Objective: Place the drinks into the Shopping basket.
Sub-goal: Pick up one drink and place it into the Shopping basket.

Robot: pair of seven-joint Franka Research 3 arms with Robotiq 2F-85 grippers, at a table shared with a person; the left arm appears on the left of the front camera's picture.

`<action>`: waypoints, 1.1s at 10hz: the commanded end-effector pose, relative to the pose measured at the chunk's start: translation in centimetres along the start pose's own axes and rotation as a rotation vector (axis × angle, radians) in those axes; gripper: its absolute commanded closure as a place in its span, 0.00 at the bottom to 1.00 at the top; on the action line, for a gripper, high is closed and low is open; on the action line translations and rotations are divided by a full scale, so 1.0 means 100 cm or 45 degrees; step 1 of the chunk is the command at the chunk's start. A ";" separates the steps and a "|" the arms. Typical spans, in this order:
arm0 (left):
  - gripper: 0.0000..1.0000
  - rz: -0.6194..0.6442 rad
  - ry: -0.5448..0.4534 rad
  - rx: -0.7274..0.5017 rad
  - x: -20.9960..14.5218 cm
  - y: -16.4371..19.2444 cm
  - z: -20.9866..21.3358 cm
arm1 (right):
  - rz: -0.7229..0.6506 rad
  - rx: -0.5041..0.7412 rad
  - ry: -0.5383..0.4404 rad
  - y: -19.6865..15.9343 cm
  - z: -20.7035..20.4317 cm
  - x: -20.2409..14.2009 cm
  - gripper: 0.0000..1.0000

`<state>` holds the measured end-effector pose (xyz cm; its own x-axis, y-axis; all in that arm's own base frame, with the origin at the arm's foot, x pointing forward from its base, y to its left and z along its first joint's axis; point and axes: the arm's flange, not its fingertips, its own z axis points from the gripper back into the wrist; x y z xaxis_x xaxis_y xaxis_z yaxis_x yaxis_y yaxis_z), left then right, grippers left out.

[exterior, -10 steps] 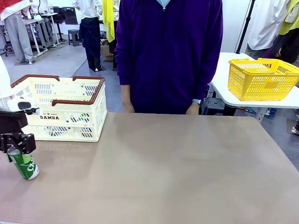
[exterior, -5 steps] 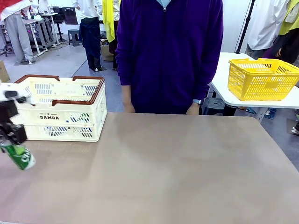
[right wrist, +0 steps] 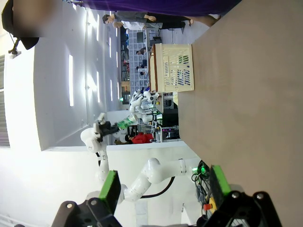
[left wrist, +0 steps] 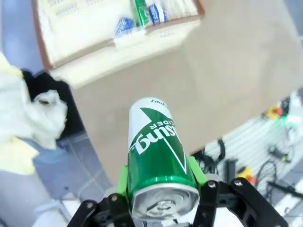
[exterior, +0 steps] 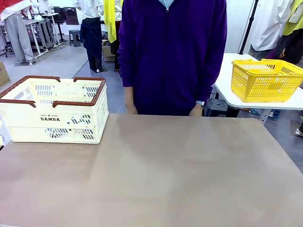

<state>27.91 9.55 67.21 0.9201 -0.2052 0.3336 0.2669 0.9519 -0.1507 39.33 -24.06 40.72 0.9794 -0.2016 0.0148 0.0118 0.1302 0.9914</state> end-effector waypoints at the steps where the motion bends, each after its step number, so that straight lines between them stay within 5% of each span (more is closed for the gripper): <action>1: 1.00 -0.009 -0.084 -0.059 0.086 0.026 -0.014 | -0.024 -0.007 0.014 0.005 0.002 0.000 0.00; 3: 1.00 -0.001 -0.004 -0.064 0.156 0.046 -0.030 | -0.024 -0.007 0.014 0.005 0.002 0.000 0.00; 6: 1.00 0.116 0.222 0.166 0.216 0.058 -0.080 | -0.024 -0.007 0.014 0.005 0.002 0.000 0.00; 11: 1.00 0.079 0.135 0.082 0.206 0.062 -0.100 | -0.024 -0.007 0.014 0.005 0.002 0.000 0.00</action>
<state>52.16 8.99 64.01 0.9693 -0.1532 0.1925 0.1739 0.9801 -0.0953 39.32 -24.06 40.74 0.9793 -0.2017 0.0152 0.0115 0.1303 0.9914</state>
